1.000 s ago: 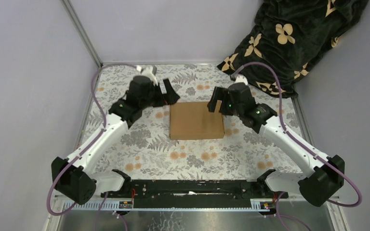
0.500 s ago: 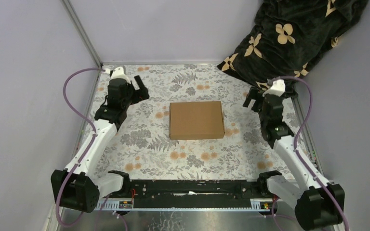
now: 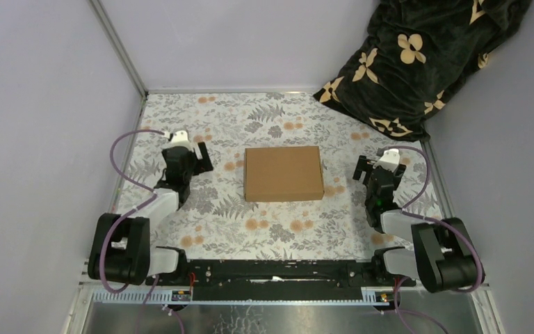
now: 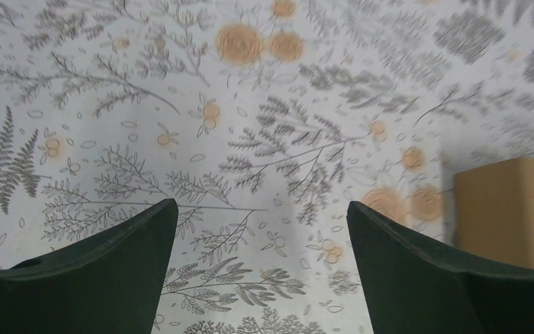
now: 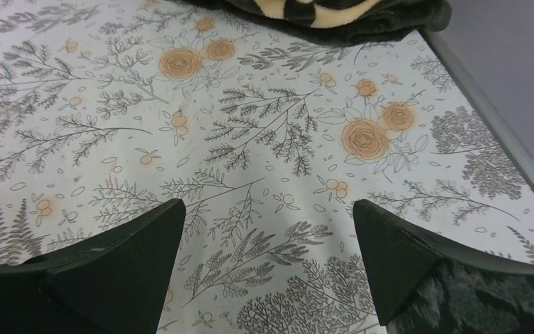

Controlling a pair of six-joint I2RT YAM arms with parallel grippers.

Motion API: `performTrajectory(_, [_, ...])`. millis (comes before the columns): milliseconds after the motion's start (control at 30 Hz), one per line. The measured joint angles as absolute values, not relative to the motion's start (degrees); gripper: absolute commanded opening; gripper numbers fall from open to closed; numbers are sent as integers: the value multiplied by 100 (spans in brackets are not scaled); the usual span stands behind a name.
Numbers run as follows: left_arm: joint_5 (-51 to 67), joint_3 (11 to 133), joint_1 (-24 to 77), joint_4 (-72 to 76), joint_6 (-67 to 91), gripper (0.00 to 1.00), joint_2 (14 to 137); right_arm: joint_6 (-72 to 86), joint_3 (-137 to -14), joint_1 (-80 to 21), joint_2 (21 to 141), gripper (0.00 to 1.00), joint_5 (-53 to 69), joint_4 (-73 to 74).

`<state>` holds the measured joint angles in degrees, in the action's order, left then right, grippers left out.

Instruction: Fold the paper box

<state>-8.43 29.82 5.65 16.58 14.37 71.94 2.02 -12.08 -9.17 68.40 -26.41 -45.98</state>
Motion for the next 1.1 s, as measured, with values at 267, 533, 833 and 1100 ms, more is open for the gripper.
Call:
performTrajectory(267, [-742, 2462, 346, 3144, 1074, 98, 8226, 130, -932, -829, 8318, 100, -2644, -6558])
performTrajectory(533, [-473, 2482, 75, 3922, 862, 99, 8569, -73, -788, -819, 8927, 100, -2327, -7459])
performTrajectory(833, [-311, 2276, 60, 4600, 720, 99, 8643, -202, -838, -819, 8930, 100, -2027, -7533])
performTrajectory(1100, [-285, 1404, 145, 5767, 600, 99, 8670, -228, -862, -819, 8930, 100, -1984, -7524])
